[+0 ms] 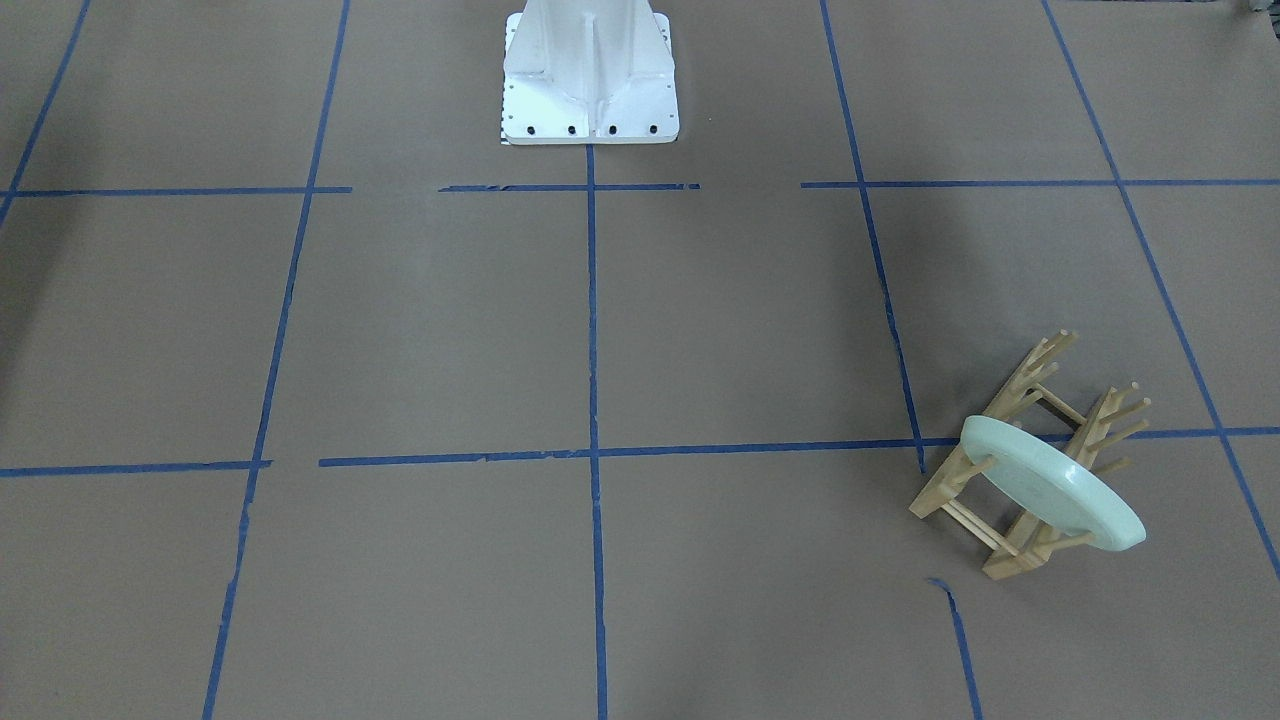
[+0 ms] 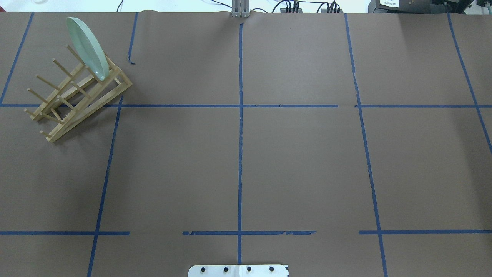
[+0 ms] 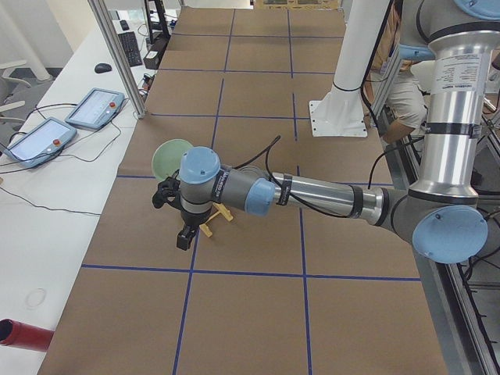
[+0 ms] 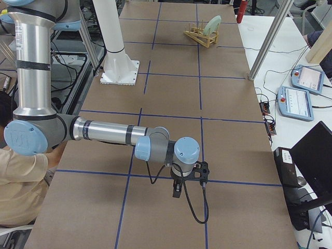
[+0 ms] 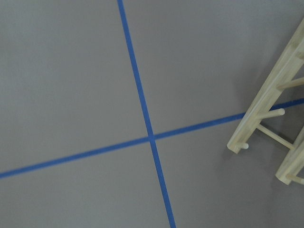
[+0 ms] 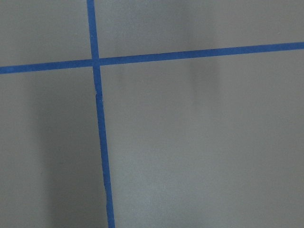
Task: Place plate on table
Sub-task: 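Move the left gripper toward the pale green plate in the wooden rack, then grasp the rim of the pale green plate with the left gripper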
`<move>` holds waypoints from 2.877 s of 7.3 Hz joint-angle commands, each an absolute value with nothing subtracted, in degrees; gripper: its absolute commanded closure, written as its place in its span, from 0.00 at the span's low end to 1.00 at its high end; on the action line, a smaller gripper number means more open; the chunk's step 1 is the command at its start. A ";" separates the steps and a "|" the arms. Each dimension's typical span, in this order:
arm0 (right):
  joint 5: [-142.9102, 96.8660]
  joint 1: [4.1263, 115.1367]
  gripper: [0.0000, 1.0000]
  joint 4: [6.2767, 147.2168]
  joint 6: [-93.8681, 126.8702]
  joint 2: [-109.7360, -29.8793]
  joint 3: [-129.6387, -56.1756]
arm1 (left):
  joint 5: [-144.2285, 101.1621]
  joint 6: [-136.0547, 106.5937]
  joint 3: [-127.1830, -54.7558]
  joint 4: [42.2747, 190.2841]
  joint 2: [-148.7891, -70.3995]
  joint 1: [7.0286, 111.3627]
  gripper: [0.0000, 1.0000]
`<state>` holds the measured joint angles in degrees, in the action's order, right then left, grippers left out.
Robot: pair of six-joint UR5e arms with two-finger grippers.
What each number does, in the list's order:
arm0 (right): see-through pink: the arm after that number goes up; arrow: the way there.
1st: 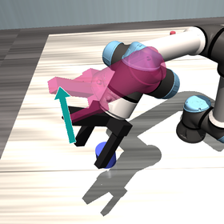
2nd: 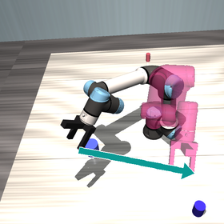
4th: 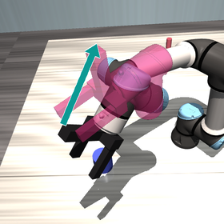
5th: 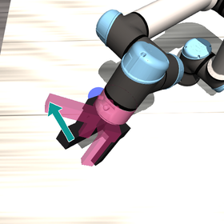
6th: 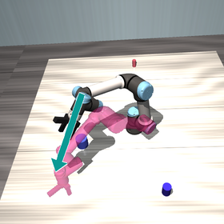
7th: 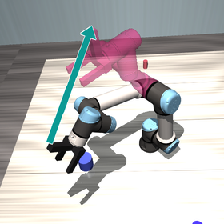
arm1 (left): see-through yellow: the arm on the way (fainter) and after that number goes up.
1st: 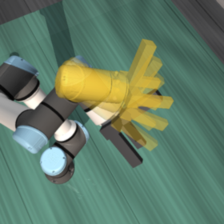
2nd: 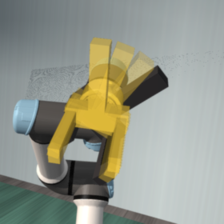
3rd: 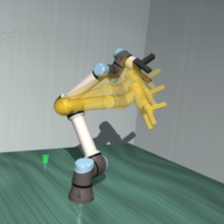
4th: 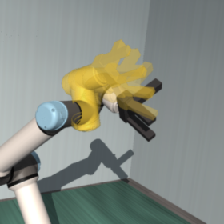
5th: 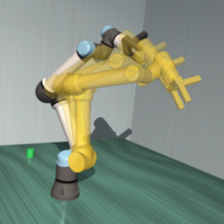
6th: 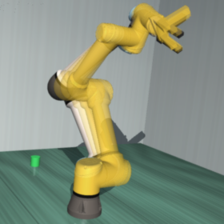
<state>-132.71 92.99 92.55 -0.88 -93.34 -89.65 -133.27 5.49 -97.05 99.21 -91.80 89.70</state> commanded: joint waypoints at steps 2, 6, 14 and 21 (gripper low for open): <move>-132.71 92.99 0.00 92.55 -0.88 -93.34 -89.65 | -134.03 2.83 -97.47 97.58 -93.24 89.56 0.00; -132.71 92.99 0.00 92.55 -0.88 -93.43 -89.65 | -143.86 -23.30 -97.47 98.00 -103.24 89.12 0.00; -132.71 92.99 0.00 92.55 -0.88 -93.43 -89.65 | -136.18 -84.61 -82.62 140.54 -112.05 72.09 0.00; -132.71 92.99 0.00 92.55 -0.88 -93.34 -89.65 | -128.23 -84.29 -77.87 141.42 -116.46 68.12 0.27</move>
<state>-132.72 92.99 92.55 -0.88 -93.35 -89.65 -128.30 -84.39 -78.46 141.41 -116.24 68.34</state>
